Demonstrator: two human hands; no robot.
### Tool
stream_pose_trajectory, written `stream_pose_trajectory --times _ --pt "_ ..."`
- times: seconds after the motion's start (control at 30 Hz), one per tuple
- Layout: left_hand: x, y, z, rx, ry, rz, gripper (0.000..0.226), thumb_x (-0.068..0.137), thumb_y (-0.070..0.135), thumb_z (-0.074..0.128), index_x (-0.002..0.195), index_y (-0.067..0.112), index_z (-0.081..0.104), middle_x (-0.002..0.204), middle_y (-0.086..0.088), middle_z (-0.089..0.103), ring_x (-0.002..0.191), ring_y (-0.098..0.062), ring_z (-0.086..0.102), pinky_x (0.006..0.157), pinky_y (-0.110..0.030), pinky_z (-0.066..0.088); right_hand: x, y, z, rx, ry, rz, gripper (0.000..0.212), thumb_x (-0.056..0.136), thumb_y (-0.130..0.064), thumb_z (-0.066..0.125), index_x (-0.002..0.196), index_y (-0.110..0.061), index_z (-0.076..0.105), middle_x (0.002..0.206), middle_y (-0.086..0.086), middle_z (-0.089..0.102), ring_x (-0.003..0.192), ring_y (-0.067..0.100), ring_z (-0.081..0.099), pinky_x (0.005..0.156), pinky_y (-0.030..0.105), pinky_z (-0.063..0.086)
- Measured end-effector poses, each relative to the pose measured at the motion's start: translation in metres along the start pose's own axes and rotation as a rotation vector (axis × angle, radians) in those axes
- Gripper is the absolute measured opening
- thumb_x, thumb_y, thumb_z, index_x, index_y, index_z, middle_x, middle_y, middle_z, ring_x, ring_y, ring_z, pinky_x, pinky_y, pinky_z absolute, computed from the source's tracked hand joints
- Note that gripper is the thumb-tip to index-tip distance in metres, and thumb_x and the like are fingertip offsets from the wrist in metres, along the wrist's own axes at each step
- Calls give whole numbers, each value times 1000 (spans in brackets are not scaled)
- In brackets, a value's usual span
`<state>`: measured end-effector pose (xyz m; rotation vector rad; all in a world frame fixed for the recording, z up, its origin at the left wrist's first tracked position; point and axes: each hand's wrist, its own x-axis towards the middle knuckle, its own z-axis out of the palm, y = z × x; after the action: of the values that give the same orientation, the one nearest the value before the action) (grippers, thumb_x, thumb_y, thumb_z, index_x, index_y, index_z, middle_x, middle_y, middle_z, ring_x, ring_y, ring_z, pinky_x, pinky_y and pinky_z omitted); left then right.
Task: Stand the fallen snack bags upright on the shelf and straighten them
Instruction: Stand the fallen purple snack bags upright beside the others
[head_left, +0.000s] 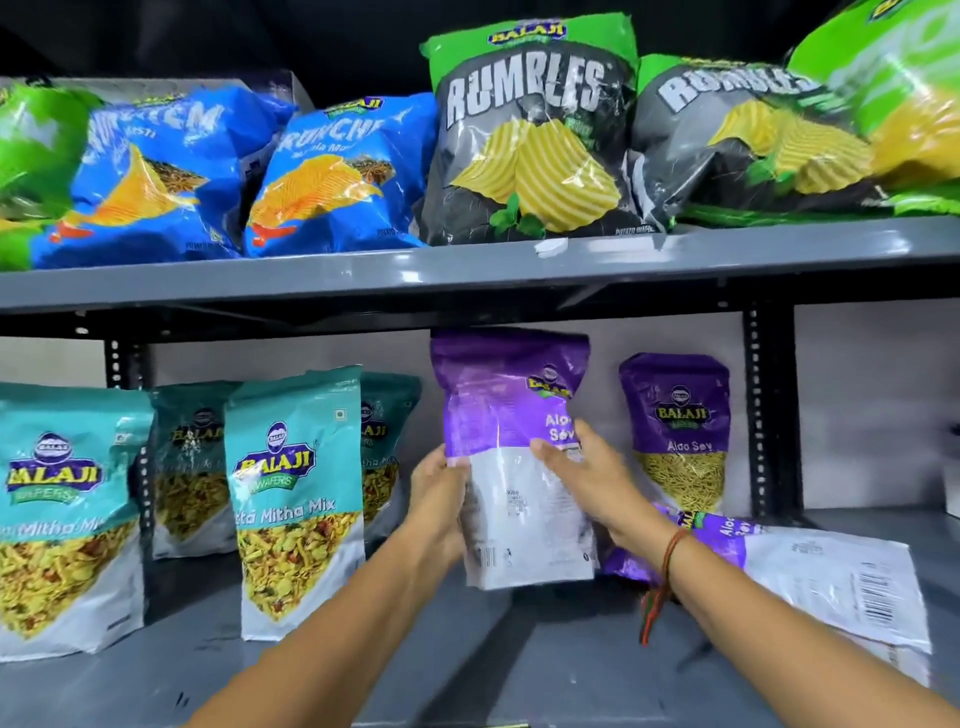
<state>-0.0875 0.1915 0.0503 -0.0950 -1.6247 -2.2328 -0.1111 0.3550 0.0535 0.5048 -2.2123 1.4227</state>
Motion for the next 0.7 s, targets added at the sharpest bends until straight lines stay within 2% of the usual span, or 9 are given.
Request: stream_pose_trajectory --times 0.1,0.2,0.33,0.4,0.47,0.53,0.57,0.63,0.7 --pt "13 -8 -5 2 -105 64 38 90 -13 41 94 10 71 74 -3 79 66 -16 74 59 -23 58 -16 6 10 -87 195 -134 44 84 -50 63 113 -18 53 103 5 70 98 27 63 84 41 51" --pt "10 -37 -21 43 -159 41 30 96 -5 45 102 8 71 83 -3 80 71 -14 75 62 -24 58 -41 28 25 -116 175 -96 43 85 -38 67 113 -10 51 107 8 65 103 26 60 78 29 43" --pt "4 -56 -39 37 -180 -39 24 100 10 47 101 11 70 86 -1 80 71 -9 74 61 -24 55 -57 52 35 -36 122 -74 55 83 -32 70 130 -17 46 128 -1 59 121 16 54 97 25 41" --pt "5 -53 -42 -11 -189 -75 23 99 23 50 99 13 72 88 -2 81 73 -9 76 62 -23 57 -66 49 33 -49 268 -58 68 79 -37 73 135 -16 40 129 -5 46 121 8 39 104 28 33" --pt "7 -49 -44 -8 -156 -115 36 97 42 48 105 16 72 99 -3 80 86 -13 75 70 -28 56 -84 43 35 -52 422 -52 66 73 -50 69 126 -18 45 114 -6 43 108 6 35 100 30 31" --pt "10 -49 -47 -8 -131 -180 51 96 56 39 110 17 69 107 -3 76 98 -17 69 77 -32 51 -100 38 43 3 344 10 55 69 -58 59 112 -25 47 101 -9 43 102 13 41 99 35 36" --pt "10 -49 -46 -10 -130 -215 57 96 60 34 109 17 68 108 -4 74 100 -18 67 78 -33 50 -105 37 49 34 245 79 49 73 -56 61 112 -27 47 102 -9 42 108 17 44 103 37 36" --pt "7 -50 -43 6 -145 -273 68 94 65 25 100 14 68 102 -8 73 97 -23 66 77 -34 49 -106 36 60 50 75 187 48 84 -45 64 124 -29 45 115 -7 37 127 19 38 112 33 29" --pt "5 -48 -45 34 -119 -291 74 92 68 23 90 11 70 83 -9 76 83 -24 69 70 -32 50 -102 32 61 61 -4 220 55 85 -47 62 133 -33 39 123 -9 29 133 15 28 114 31 23"
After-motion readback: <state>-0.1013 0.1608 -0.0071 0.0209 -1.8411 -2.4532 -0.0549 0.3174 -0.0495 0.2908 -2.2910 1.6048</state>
